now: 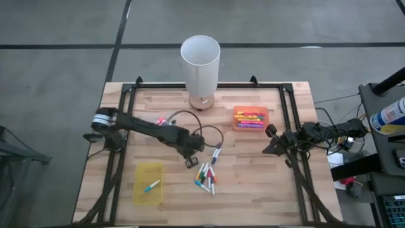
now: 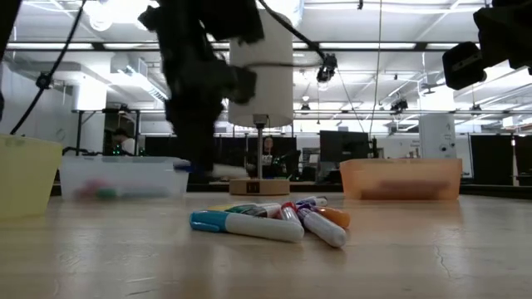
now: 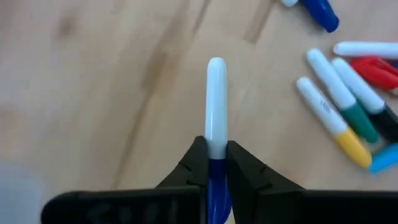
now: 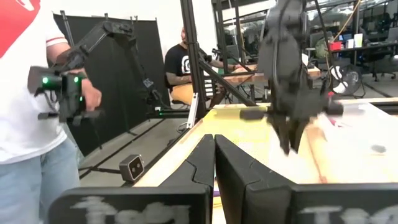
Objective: Pick & Place Markers
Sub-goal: Put the left small blue highlighter pen into the yellow bin
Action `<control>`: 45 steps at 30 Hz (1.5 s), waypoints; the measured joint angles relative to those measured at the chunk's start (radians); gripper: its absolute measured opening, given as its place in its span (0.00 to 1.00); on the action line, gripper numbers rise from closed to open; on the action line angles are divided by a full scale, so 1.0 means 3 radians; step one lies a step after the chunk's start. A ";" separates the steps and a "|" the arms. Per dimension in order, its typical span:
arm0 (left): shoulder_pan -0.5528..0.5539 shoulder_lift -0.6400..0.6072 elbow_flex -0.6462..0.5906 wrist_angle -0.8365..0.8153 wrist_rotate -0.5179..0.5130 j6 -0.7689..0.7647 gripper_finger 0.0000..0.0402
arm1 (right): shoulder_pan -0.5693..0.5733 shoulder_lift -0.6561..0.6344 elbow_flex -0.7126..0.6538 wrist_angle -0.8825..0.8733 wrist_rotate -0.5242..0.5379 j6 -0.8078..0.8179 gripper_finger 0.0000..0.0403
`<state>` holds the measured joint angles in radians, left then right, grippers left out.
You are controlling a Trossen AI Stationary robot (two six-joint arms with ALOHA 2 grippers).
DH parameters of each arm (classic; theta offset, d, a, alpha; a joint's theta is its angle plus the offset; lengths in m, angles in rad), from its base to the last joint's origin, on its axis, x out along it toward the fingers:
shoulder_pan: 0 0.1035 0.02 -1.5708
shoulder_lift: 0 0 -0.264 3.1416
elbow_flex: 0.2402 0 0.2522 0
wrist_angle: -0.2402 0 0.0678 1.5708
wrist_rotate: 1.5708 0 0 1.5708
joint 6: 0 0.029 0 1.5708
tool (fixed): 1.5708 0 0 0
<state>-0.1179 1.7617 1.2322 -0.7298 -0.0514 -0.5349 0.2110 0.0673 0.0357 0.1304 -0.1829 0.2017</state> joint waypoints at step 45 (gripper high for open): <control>-0.2879 -0.1022 -0.0302 -0.1309 -0.0624 -0.3665 0.06 | 0.0000 0.0003 0.0000 -0.0002 0.0000 0.0001 0.02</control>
<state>-0.9816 1.4550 1.1417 -1.1226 -0.2386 -1.6345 0.2110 0.0683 0.0357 0.1299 -0.1829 0.2020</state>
